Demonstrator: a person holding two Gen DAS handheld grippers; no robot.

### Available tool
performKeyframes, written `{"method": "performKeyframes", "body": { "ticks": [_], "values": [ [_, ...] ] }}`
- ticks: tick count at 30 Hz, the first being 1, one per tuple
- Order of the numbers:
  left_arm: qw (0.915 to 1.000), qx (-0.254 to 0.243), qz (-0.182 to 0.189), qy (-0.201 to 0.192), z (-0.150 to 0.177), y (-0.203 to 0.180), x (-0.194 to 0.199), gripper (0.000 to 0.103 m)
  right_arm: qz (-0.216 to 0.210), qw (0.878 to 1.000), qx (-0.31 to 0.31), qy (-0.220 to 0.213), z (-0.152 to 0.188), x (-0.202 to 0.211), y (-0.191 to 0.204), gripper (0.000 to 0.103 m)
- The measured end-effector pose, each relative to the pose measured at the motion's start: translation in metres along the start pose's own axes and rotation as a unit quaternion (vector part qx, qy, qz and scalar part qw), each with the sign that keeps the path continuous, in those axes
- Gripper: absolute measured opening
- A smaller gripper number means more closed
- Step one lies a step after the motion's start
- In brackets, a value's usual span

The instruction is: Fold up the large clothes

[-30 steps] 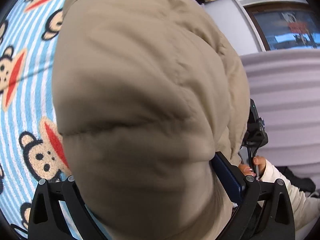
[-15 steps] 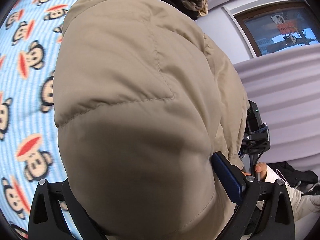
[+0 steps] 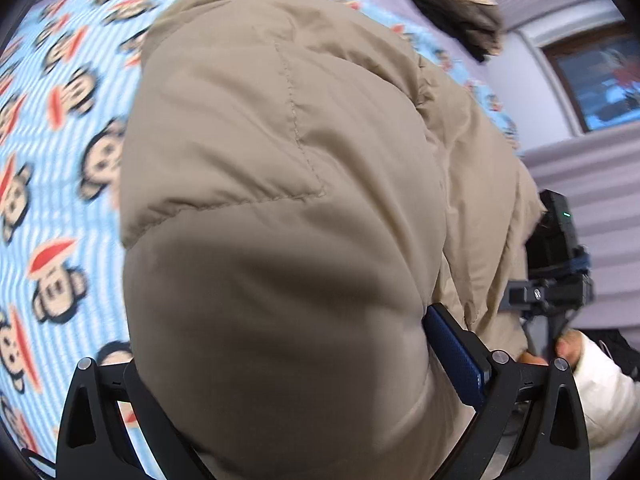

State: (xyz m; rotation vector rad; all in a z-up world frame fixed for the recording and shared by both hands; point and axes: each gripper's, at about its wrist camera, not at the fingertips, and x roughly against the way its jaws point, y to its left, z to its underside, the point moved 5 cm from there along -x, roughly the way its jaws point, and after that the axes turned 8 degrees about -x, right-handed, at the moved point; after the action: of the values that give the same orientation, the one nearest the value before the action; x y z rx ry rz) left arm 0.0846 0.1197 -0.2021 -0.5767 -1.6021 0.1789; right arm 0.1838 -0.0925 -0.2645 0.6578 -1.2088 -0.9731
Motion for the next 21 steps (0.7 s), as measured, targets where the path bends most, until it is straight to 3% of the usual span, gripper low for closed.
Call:
{"method": "performKeyframes", "body": {
  "ticks": [2,4,5,8,11,14,15,17,18,20,21],
  "values": [
    [0.9993,0.024,-0.025,0.015,0.01,0.025,-0.018,0.102,0.046,0.999,-0.02,0.014,-0.004,-0.029,-0.014,0.095],
    [0.9989,0.041,-0.022,0.004,0.014,0.033,-0.024,0.103,0.111,0.993,-0.036,0.015,-0.004,-0.043,-0.03,0.095],
    [0.9989,0.039,-0.025,-0.001,0.015,0.033,-0.021,0.103,0.124,0.991,-0.044,0.014,-0.003,-0.042,-0.032,0.095],
    [0.9974,0.023,-0.066,-0.016,0.021,0.033,-0.006,0.103,0.164,0.986,-0.034,-0.004,0.008,-0.015,-0.024,0.095],
    [0.9902,-0.004,-0.128,-0.055,0.011,0.019,0.02,0.103,0.215,0.976,-0.002,-0.037,0.022,0.024,-0.008,0.095],
    [0.9833,-0.015,-0.153,-0.098,-0.001,0.027,0.06,0.09,0.24,0.968,0.02,-0.068,0.039,0.054,0.009,0.095],
    [0.9822,-0.015,-0.152,-0.109,-0.003,0.03,0.069,0.089,0.243,0.966,0.025,-0.079,0.043,0.061,0.014,0.095],
    [0.9811,-0.019,-0.144,-0.128,-0.015,0.026,0.083,0.078,0.24,0.966,0.035,-0.095,0.06,0.073,0.022,0.095],
    [0.9813,-0.022,-0.14,-0.13,-0.023,0.023,0.085,0.078,0.23,0.967,0.042,-0.099,0.064,0.075,0.026,0.091],
    [0.9807,-0.029,-0.14,-0.133,-0.043,0.016,0.079,0.078,0.208,0.971,0.063,-0.097,0.049,0.078,0.034,0.06],
    [0.9809,-0.034,-0.139,-0.131,-0.05,0.005,0.075,0.078,0.203,0.972,0.073,-0.09,0.055,0.067,0.043,0.039]
  ]
}}
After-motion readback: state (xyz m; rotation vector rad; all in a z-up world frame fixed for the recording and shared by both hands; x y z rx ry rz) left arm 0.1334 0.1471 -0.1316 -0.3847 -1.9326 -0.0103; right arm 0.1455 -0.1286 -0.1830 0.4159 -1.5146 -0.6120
